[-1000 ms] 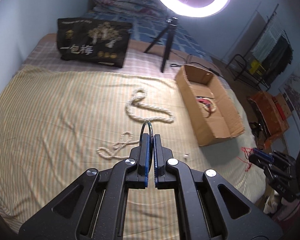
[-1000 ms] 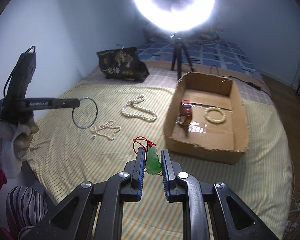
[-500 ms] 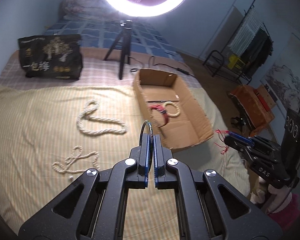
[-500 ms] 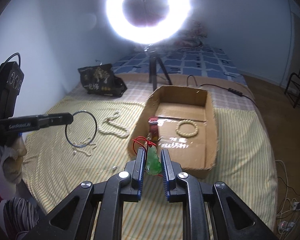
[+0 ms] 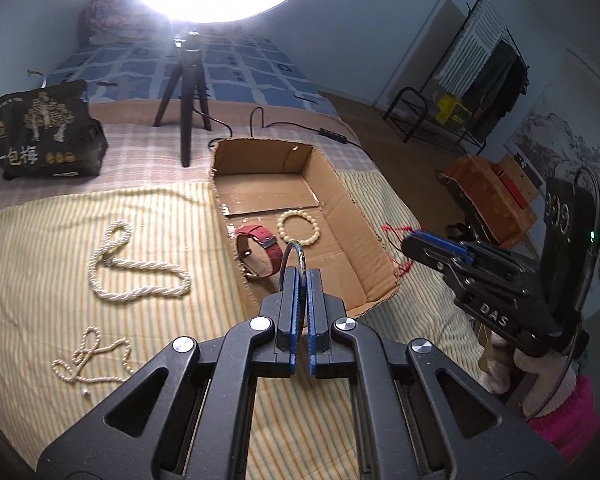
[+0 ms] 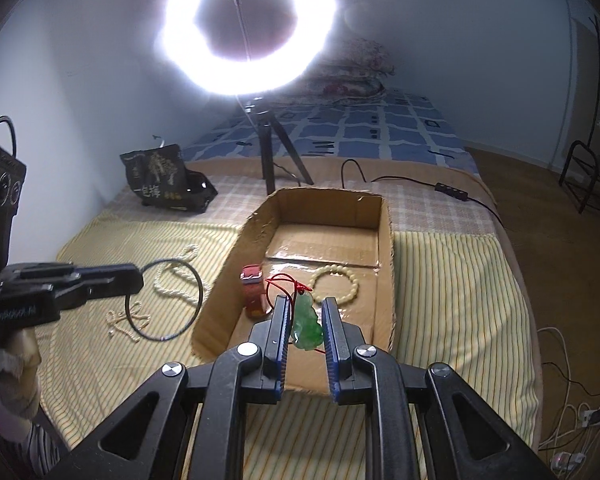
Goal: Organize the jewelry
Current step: 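Carry the bangle in the left tool while the right tool carries the pendant into the box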
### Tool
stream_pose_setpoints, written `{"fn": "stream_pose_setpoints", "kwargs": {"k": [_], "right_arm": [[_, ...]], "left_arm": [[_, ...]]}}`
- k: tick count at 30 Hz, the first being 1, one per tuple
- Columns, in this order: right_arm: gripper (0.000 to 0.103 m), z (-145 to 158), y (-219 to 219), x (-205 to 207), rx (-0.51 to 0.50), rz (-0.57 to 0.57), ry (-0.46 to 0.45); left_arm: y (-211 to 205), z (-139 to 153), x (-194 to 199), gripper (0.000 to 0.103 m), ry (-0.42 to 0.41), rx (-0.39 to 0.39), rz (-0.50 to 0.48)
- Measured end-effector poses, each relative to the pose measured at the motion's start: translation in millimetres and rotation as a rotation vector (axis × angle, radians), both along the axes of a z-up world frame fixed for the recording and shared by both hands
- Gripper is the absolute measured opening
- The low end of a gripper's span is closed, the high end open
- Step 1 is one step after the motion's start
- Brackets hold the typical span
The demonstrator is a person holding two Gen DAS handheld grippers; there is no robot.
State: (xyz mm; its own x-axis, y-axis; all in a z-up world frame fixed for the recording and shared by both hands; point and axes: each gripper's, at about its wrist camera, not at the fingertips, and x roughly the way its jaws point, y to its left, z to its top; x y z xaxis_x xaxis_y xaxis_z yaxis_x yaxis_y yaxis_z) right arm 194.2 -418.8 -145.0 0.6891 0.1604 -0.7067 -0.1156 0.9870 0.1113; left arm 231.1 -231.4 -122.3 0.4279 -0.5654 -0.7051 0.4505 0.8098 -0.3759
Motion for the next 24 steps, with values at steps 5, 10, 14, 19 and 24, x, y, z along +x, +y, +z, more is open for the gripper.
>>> {"fn": "stream_pose_setpoints", "kwargs": {"k": [5,10,14,19,24], "right_arm": [[0.014,-4,-7,16,-0.004,-0.002,0.006],[0.015,-8,-14,34,0.0,-0.012,0.011],[0.015,-13,-17,45,0.004,-0.019,0.019],[0.015,-18,-16,52,0.002,-0.012,0.026],[0.03,-17,-14,53,-0.011,-0.02,0.014]], "left_arm": [[-12,-6,7,0.001,0.004,0.002,-0.008],[-20,-10,12,0.001,0.006,0.002,-0.014],[-27,-14,15,0.001,0.007,0.01,-0.019],[-32,-18,18,0.001,0.009,0.017,-0.026],[-33,-16,17,0.001,-0.021,0.029,-0.03]]}}
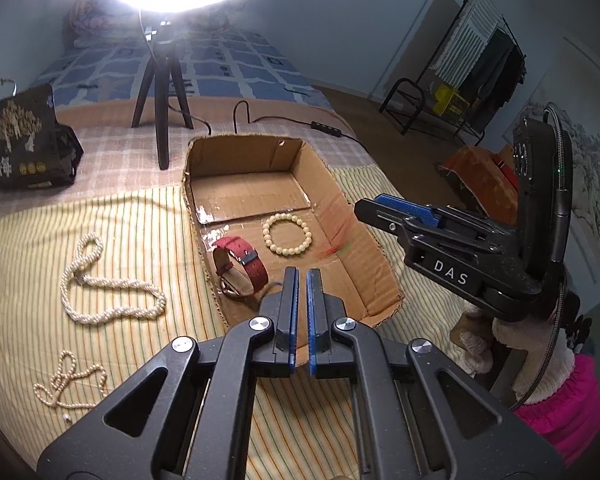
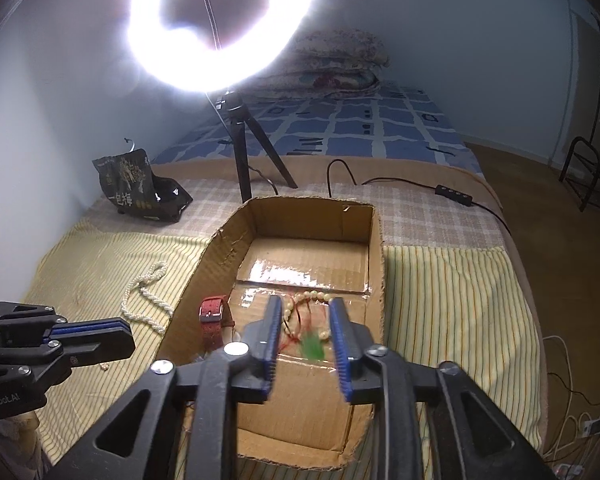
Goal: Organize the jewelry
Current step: 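Carry the bangle in the left tool while the right tool carries the pendant into the box, then open the left tool to drop the bangle while the right tool releases the pendant in the box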
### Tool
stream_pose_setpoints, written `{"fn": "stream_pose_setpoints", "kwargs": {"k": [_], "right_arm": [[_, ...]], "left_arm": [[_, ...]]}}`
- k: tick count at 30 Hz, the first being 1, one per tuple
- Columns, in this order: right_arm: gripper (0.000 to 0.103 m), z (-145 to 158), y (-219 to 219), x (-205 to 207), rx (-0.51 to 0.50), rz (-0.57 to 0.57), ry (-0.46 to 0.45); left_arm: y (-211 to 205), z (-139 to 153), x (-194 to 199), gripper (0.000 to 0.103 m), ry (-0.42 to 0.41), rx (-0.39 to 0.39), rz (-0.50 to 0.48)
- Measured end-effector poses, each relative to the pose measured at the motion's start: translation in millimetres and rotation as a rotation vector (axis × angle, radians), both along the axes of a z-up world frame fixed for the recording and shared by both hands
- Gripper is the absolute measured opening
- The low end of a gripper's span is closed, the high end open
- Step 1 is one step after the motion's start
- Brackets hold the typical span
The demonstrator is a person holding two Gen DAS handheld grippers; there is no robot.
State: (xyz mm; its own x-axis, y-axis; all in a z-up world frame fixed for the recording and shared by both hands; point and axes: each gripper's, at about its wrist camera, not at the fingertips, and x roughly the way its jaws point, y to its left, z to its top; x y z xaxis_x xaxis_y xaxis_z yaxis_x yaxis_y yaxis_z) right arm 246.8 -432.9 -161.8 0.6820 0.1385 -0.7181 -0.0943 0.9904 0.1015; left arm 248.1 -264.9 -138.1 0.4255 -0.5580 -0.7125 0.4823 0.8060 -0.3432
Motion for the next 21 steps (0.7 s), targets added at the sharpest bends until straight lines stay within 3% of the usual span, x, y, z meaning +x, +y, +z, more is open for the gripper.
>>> {"fn": "stream_pose_setpoints", "kwargs": {"k": [3,4,6,7,10,14,17,21], "right_arm": [[0.038,2,-1,0,-0.004,-0.01,-0.005],[0.049,3,-1,0,-0.007,-0.017,-0.008],[0.064,6,0,-3,-0.017,-0.033,-0.026],[0.072,8,1,-4,-0.022,-0.04,-0.033],[0.092,13,0,-8,-0.03,-0.068,-0.054],[0.103,19,-2,-12,-0.028,-0.096,-0.07],[0.103,23,-1,-15,-0.039,-0.111,-0.078],[0.103,29,2,-21,-0.048,-0.114,-0.082]], "left_arm": [[-2,3,-3,0.001,-0.027,0.027,-0.01],[-2,3,-4,0.004,-0.034,0.036,-0.012],[-2,4,-7,0.026,-0.052,0.052,-0.008],[-1,4,-8,0.042,-0.062,0.059,-0.004],[0,6,-11,0.051,-0.083,0.081,-0.001],[2,10,-17,0.064,-0.117,0.112,0.001],[5,13,-20,0.074,-0.136,0.131,0.008],[9,18,-25,0.077,-0.158,0.148,0.013]]}}
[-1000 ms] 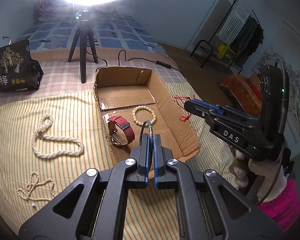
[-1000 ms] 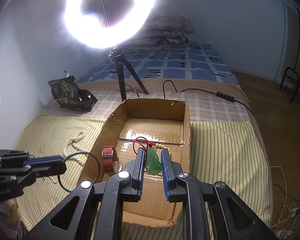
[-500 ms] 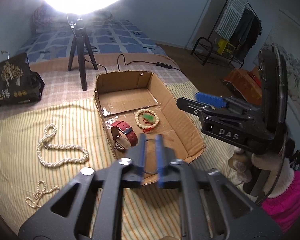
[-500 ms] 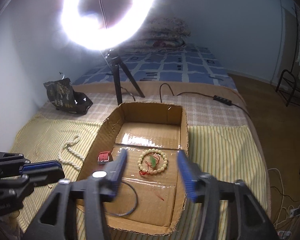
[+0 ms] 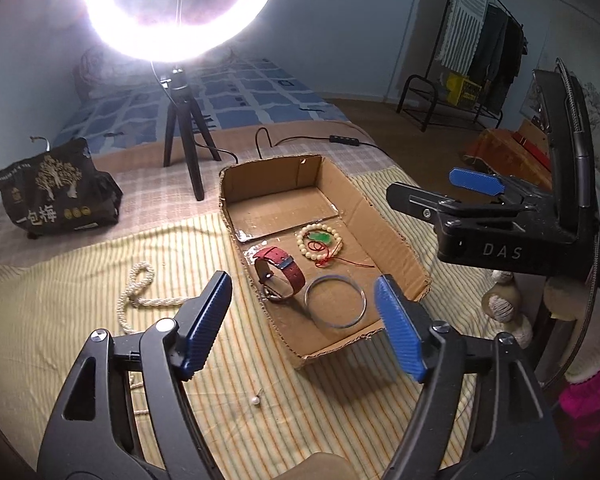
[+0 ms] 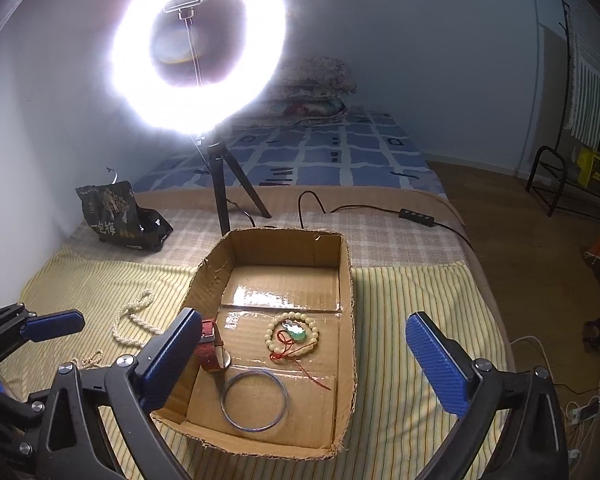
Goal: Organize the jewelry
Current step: 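Open the left tool to drop the bangle while the right tool releases the pendant in the box, then withdraw both open tools from the box toward the pearl necklaces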
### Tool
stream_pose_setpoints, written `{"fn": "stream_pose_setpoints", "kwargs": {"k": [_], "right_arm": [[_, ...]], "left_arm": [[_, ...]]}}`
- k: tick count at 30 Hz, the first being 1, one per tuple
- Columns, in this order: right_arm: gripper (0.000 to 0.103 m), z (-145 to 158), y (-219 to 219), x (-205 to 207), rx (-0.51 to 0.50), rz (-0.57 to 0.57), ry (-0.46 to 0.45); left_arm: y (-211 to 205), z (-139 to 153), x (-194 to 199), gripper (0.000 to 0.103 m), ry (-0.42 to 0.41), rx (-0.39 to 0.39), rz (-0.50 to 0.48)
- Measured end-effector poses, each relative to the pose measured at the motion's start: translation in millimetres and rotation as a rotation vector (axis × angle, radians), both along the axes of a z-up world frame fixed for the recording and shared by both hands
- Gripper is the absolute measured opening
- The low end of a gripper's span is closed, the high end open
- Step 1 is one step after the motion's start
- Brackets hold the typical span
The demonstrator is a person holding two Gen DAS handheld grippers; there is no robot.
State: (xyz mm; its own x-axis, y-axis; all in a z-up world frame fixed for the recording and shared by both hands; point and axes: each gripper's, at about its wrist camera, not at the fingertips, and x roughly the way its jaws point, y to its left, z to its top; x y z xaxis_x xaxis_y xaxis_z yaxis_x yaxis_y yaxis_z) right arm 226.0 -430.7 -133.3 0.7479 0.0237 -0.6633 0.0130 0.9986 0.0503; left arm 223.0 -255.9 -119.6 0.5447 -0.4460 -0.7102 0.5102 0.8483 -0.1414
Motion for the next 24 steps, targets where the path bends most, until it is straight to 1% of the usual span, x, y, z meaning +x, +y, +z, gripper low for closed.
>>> {"fn": "stream_pose_setpoints", "kwargs": {"k": [5,12,19,24], "right_arm": [[0.103,6,4,-5,-0.006,0.003,-0.005],[0.103,17,11,-19,-0.008,0.003,-0.019],[0.103,22,22,-37,0.009,0.011,-0.026],[0.103,22,34,-48,0.044,0.051,-0.029]], "left_arm": [[5,3,-4,0.078,0.003,0.03,0.016],[20,9,-11,0.079,-0.011,0.044,0.039],[56,13,-13,0.079,-0.025,0.07,0.087],[98,9,-10,0.079,-0.011,0.072,0.15]]}}
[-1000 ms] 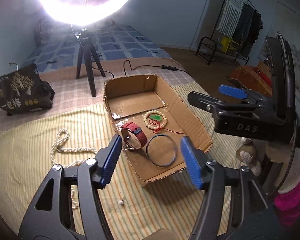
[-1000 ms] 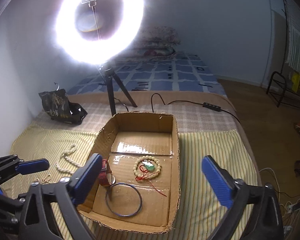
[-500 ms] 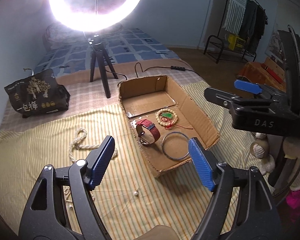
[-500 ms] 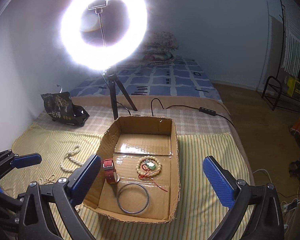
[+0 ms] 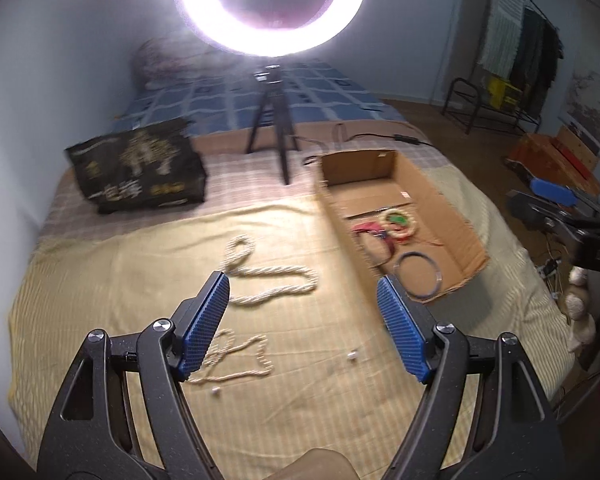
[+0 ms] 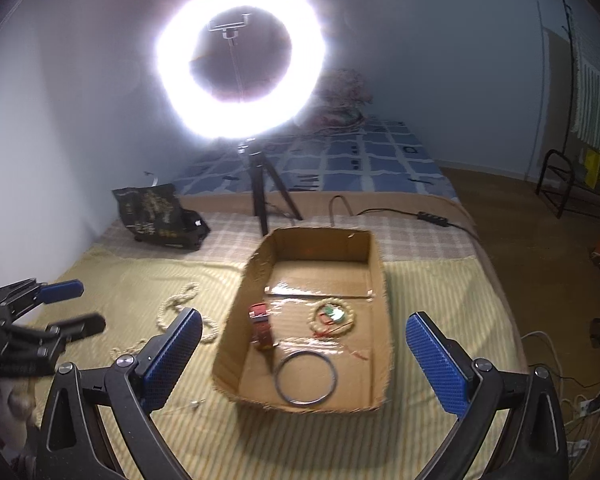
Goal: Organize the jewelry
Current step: 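Withdraw both open tools from the box toward the pearl necklaces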
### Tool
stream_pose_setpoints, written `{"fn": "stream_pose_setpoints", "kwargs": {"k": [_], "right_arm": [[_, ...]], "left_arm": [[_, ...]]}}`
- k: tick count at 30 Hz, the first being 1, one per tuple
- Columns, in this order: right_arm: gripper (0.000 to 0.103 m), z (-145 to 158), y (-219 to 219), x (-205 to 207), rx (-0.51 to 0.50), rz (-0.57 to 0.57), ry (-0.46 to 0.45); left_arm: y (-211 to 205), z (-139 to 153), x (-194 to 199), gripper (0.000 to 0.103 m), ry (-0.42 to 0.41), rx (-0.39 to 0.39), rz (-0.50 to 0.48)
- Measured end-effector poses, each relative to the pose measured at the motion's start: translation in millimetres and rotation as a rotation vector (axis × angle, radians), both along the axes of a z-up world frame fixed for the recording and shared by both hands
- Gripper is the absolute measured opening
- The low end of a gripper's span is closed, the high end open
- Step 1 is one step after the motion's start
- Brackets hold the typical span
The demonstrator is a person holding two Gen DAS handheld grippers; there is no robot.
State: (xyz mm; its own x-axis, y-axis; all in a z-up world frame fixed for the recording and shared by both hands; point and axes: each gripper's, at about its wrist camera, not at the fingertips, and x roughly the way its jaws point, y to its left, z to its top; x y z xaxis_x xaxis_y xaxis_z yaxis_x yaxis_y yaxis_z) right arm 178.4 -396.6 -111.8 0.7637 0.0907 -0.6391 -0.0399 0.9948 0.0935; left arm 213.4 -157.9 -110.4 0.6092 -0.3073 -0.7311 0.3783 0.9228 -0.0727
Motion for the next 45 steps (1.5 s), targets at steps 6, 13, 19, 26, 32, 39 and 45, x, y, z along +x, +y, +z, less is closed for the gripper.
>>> {"fn": "stream_pose_setpoints", "kwargs": {"k": [6,13,19,26,32,39,45], "right_arm": [[0.103,-5,23,-8,-0.01,0.053,0.013],[0.103,-24,50,-24,-0.028,0.132,0.049],[0.103,-48,74,-40,-0.069,0.19,0.085],[0.094,-84,93,-42,-0.05,0.231,0.161],[0.08,-109,108,-36,-0.054,0.266,0.214],[0.068,-129,118,-23,-0.048,0.273,0.258],[0.06,-142,125,-13,-0.038,0.272,0.28]], "left_arm": [[50,-5,3,0.079,0.013,0.004,0.075],[107,-21,6,0.079,0.052,0.005,0.171],[134,-39,6,0.079,0.097,-0.012,0.209],[130,-71,7,0.078,0.181,-0.046,0.174],[122,-88,4,0.078,0.233,-0.085,0.134],[117,-113,4,0.069,0.288,-0.078,0.115],[107,-122,15,0.069,0.304,-0.064,0.089]]}}
